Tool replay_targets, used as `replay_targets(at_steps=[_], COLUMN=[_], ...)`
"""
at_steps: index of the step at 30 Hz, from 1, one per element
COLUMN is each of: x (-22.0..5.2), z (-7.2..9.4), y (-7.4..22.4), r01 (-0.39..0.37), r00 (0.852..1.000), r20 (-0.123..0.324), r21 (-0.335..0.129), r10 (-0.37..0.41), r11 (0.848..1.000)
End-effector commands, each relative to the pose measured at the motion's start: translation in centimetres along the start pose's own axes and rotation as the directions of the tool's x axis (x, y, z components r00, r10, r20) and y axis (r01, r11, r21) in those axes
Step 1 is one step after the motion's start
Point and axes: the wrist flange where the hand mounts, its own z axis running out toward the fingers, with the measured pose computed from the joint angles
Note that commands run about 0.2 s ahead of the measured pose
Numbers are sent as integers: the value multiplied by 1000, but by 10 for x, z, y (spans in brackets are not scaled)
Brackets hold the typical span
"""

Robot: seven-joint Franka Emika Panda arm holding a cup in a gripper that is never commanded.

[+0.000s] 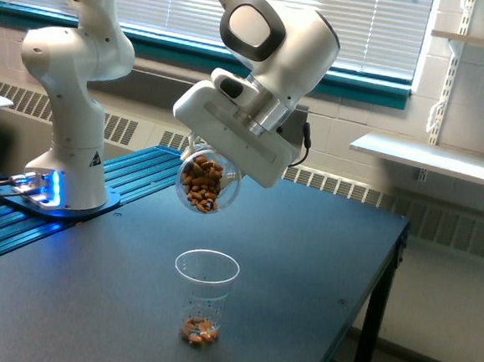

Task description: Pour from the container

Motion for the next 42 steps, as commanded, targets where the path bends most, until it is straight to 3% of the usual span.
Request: replay_targets(at_steps=[1,42], x=[-3,-11], z=[-3,-8], y=[-1,-11], r01=[18,52], r00=[1000,998], r20=[-2,-16], r21=[-8,-59], r10=[-18,-53], r11=[1000,997])
